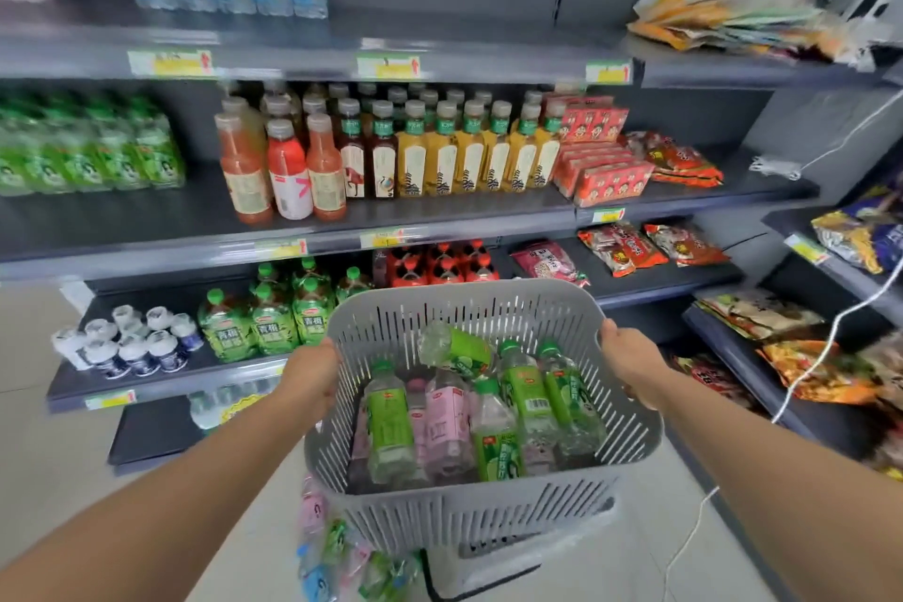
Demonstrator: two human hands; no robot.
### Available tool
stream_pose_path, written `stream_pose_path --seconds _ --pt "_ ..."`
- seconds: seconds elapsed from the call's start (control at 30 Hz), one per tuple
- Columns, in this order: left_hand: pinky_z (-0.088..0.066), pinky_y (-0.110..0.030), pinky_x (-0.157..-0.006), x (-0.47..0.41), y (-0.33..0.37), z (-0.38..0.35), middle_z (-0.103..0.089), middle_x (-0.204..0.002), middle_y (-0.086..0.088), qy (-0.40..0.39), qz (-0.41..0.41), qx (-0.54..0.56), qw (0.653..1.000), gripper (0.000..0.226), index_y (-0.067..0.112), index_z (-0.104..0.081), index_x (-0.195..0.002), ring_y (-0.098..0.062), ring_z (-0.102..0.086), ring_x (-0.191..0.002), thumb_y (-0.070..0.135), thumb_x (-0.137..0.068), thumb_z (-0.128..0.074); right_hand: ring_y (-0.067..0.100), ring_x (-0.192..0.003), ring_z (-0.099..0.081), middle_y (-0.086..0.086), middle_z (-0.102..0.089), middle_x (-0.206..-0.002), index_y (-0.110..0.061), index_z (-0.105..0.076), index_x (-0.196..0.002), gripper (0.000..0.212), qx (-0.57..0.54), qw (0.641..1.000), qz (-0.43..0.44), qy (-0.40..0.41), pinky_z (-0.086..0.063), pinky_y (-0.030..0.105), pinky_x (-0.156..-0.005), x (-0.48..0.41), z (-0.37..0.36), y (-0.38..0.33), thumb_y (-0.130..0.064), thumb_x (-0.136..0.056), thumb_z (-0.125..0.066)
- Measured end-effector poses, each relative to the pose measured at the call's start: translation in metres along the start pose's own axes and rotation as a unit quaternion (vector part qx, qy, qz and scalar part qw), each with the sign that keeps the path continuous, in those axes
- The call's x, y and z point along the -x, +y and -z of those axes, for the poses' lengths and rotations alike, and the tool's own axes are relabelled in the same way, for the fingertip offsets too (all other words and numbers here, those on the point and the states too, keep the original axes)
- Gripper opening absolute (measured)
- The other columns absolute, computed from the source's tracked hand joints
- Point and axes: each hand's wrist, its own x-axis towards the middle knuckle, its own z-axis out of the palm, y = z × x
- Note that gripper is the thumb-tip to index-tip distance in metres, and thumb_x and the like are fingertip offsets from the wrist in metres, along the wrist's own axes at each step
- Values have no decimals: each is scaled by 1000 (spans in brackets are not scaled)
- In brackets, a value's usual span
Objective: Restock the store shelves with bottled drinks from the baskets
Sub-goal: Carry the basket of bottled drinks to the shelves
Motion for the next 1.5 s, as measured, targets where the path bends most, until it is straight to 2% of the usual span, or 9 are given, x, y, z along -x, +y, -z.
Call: stream_pose_path --seconds 0.07,0.13,0.33,0.5,0.73,0.93,1.33,1.43,1.5 --pt "-16 -21 -43 -17 6 -17 -21 -54 -2 6 6 6 1000 36 9 -44 -77 -13 -19 -45 29 -104 -33 38 -108 -59 27 -60 -119 7 -58 -120 63 -10 1000 3 3 -44 38 -86 -26 -6 -1 -40 -103 -19" --pt "-16 -22 -44 -33 9 -32 -20 -55 -2 13 9 13 1000 36 9 -44 -78 -14 -18 -46 30 -104 -32 38 -112 -56 27 -58 -125 5 -56 -124 63 -16 1000 8 -2 -43 39 -91 -50 -10 -4 -41 -103 -19" --pt "-17 -25 -47 -70 9 -74 -26 -55 -3 62 26 32 997 44 8 -47 -75 -15 -22 -46 39 -103 -33 39 -111 -55 27 -58 -122 6 -56 -122 60 -16 1000 20 -7 -42 41 -92 -117 -28 -6 -38 -104 -20" --pt "-17 -25 -45 -100 -3 -107 -26 -52 -3 100 49 62 992 43 10 -45 -72 -16 -22 -44 38 -103 -34 39 -116 -51 27 -55 -127 5 -54 -123 54 11 998 47 -40 -39 41 -95 -171 -47 -3 -33 -104 -22" --pt "-18 -24 -43 -133 -6 -145 -30 -53 -3 145 51 68 986 41 11 -49 -71 -15 -24 -43 35 -101 -36 42 -123 -47 30 -51 -131 10 -51 -126 57 19 996 65 -58 -34 42 -102 -231 -65 3 -33 -105 -19" --pt "-18 -22 -42 -156 -7 -162 -31 -54 -1 154 45 71 985 40 12 -49 -71 -13 -24 -43 34 -101 -35 41 -120 -50 30 -54 -129 8 -53 -123 59 -6 995 76 -59 -37 41 -99 -263 -75 1 -36 -105 -19" --pt "-19 -21 -42 -189 -7 -169 -31 -55 -1 148 53 71 985 40 12 -46 -69 -13 -24 -43 34 -101 -35 40 -107 -57 26 -60 -117 3 -57 -116 59 -3 995 76 -61 -45 51 -96 -298 -104 1 -41 -103 -19" --pt "-21 -22 -42 -193 -3 -170 -34 -56 -2 149 43 32 987 42 11 -47 -71 -14 -26 -44 36 -102 -32 41 -110 -56 27 -59 -120 3 -56 -120 60 19 995 78 -60 -44 49 -97 -303 -105 0 -41 -104 -18" --pt "-26 -23 -45 -193 -3 -168 -38 -57 -5 144 24 -32 989 45 9 -48 -73 -16 -32 -45 37 -103 -28 41 -108 -57 27 -59 -119 2 -55 -122 61 37 994 77 -69 -45 49 -95 -304 -105 1 -42 -103 -16"
